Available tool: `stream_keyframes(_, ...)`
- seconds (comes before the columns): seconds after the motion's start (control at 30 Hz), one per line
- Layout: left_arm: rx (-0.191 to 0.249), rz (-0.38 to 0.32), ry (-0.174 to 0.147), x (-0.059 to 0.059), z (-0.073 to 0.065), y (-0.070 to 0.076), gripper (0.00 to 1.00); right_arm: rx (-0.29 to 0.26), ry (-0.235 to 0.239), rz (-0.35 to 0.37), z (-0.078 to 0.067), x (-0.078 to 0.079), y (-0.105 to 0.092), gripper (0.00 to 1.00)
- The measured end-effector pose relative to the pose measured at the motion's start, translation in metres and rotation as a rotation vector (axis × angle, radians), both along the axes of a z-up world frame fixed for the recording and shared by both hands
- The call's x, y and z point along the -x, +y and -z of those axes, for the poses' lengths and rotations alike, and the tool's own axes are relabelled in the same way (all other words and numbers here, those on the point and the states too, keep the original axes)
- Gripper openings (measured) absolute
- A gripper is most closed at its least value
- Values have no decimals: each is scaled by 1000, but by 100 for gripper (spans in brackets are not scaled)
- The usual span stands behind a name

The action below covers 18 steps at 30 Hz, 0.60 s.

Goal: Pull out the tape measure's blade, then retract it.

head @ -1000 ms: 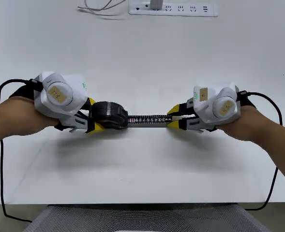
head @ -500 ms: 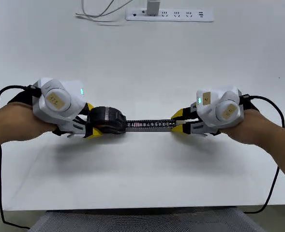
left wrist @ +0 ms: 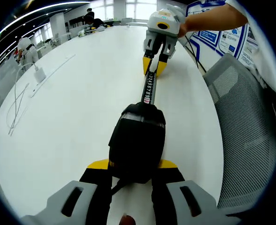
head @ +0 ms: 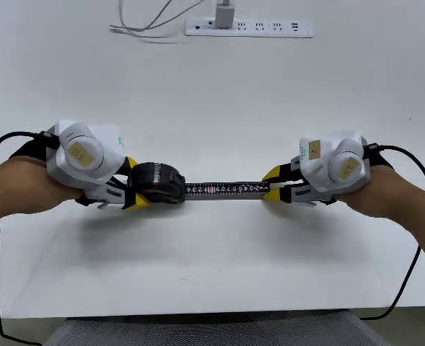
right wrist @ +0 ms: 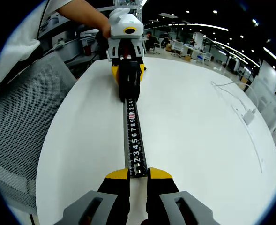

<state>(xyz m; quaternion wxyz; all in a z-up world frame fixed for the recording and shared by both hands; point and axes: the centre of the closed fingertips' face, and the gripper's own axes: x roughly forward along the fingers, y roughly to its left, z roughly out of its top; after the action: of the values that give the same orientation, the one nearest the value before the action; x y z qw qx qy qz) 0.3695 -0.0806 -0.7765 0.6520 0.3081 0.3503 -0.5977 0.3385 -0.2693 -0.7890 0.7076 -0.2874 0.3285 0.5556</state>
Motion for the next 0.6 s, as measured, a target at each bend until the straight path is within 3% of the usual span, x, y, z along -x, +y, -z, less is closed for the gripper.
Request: stream_keyframes(0.6,-1,1,-1,0,0,-1,28,44,2,3,2,5,-31,8)
